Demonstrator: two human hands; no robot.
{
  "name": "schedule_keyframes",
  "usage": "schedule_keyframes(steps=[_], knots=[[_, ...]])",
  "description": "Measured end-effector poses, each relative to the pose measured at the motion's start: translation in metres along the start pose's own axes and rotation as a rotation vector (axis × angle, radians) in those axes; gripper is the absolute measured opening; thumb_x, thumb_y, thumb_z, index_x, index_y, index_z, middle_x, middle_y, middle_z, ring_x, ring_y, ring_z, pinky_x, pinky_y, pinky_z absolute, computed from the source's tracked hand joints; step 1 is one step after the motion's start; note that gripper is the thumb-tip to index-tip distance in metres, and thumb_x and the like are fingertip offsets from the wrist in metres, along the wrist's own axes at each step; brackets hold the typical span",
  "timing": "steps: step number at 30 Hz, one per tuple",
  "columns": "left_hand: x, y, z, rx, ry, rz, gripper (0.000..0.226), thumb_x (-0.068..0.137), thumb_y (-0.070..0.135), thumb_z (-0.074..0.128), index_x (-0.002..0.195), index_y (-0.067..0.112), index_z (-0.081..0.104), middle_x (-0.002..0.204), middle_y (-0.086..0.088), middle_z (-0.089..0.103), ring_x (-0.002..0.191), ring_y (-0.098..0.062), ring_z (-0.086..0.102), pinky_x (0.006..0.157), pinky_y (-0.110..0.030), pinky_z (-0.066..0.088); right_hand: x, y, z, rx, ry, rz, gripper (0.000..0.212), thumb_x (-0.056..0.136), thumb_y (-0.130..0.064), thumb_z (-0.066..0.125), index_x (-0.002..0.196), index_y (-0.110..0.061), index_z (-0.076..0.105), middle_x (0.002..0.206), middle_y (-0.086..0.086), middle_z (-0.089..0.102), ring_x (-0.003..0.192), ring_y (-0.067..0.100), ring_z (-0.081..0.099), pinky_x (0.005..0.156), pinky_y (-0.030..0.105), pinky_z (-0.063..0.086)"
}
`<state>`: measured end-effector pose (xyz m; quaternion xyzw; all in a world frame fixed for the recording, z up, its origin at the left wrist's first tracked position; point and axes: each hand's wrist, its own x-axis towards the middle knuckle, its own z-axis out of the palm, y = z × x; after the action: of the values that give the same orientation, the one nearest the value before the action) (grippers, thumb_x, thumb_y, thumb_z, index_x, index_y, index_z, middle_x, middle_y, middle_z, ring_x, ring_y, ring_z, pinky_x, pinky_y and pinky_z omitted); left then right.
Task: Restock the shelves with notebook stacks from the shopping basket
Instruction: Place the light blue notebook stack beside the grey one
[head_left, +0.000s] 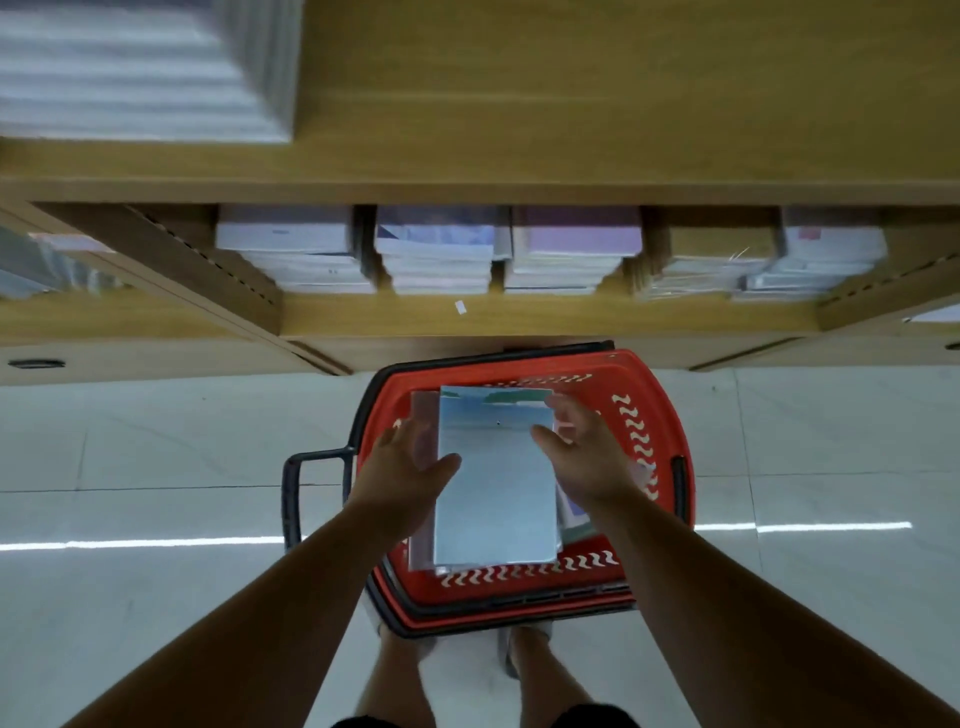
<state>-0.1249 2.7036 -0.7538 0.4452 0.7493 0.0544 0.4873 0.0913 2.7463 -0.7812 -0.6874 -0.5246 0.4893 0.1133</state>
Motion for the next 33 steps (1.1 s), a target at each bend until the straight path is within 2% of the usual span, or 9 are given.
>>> schedule_keyframes(steps=[6,10,12,16,18,21,24,28,33], knots=[[0.064,-0.046,0.048,0.097,0.099,-0.093,0.098,0.087,0.046,0.076,0.164,0.03,0.015,0.162,-0.009,0.035,0.143,-0.036,0.043,0.112,-0.053,0.044,0.039,0.067,0.042,-0.095,-0.024,0.078,0.062,0.095,-0.034,0.071,0.152,-0.027,0.046,0.146,0.003,0.049,0.113,0.01,0.047,0.089,0.028,0.044],[0.083,-0.066,0.068,0.013,0.079,-0.142,0.119,0.083,0.044,0.082,0.163,0.036,-0.005,0.162,-0.014,0.032,0.139,-0.04,0.045,0.107,-0.054,0.046,0.046,0.096,0.069,0.068,-0.07,0.183,0.093,0.078,-0.036,0.08,0.154,-0.043,0.027,0.142,-0.001,0.05,0.122,0.019,0.055,0.095,0.045,0.058],[0.086,-0.072,0.078,-0.082,0.055,-0.17,0.124,0.08,0.044,0.084,0.162,0.037,-0.007,0.162,-0.015,0.031,0.142,-0.041,0.043,0.111,-0.058,0.044,0.047,0.11,0.08,0.173,-0.092,0.237,0.101,0.065,-0.039,0.08,0.148,-0.052,0.025,0.135,0.003,0.055,0.12,0.028,0.061,0.086,0.052,0.062],[0.092,-0.089,0.097,-0.277,0.0,-0.185,0.13,0.071,0.049,0.086,0.155,0.056,-0.013,0.158,-0.011,0.039,0.14,-0.04,0.046,0.106,-0.062,0.048,0.047,0.126,0.091,0.209,-0.112,0.248,0.116,0.073,-0.018,0.086,0.158,-0.043,0.012,0.116,-0.001,0.063,0.107,0.024,0.069,0.087,0.05,0.062],[0.092,-0.096,0.102,-0.324,0.013,-0.202,0.128,0.078,0.036,0.087,0.155,0.056,-0.013,0.161,-0.008,0.037,0.141,-0.037,0.044,0.108,-0.058,0.047,0.047,0.124,0.091,0.181,-0.105,0.25,0.126,0.071,-0.024,0.087,0.161,-0.042,0.001,0.115,0.0,0.064,0.104,0.026,0.07,0.086,0.051,0.062],[0.092,-0.105,0.108,-0.409,0.069,-0.197,0.129,0.077,0.029,0.09,0.157,0.054,-0.008,0.158,0.001,0.041,0.136,-0.024,0.046,0.108,-0.053,0.048,0.052,0.132,0.093,0.234,-0.102,0.199,0.115,0.052,-0.049,0.091,0.147,-0.051,0.027,0.122,-0.002,0.066,0.11,0.025,0.069,0.084,0.055,0.062],[0.092,-0.11,0.112,-0.549,0.086,-0.209,0.13,0.076,0.023,0.091,0.159,0.051,-0.005,0.153,0.003,0.046,0.132,-0.022,0.05,0.106,-0.054,0.05,0.055,0.135,0.1,0.15,-0.061,0.112,0.121,0.051,-0.068,0.093,0.152,-0.046,0.03,0.137,-0.001,0.057,0.129,0.027,0.057,0.098,0.061,0.054],[0.088,-0.115,0.116,-0.585,0.107,-0.188,0.112,0.076,0.024,0.09,0.157,0.05,0.017,0.136,0.004,0.061,0.124,-0.024,0.06,0.099,-0.056,0.056,0.056,0.112,0.099,-0.011,-0.117,0.112,0.113,0.073,-0.045,0.088,0.161,-0.043,0.017,0.142,0.016,0.043,0.131,0.036,0.045,0.109,0.059,0.045],[0.084,-0.111,0.126,-0.585,0.116,-0.191,0.114,0.071,0.029,0.088,0.151,0.066,0.014,0.133,0.0,0.064,0.121,-0.03,0.062,0.093,-0.06,0.058,0.064,0.12,0.102,0.015,-0.128,0.161,0.116,0.066,-0.072,0.073,0.16,-0.051,0.007,0.151,0.01,0.049,0.135,0.034,0.05,0.111,0.055,0.047]])
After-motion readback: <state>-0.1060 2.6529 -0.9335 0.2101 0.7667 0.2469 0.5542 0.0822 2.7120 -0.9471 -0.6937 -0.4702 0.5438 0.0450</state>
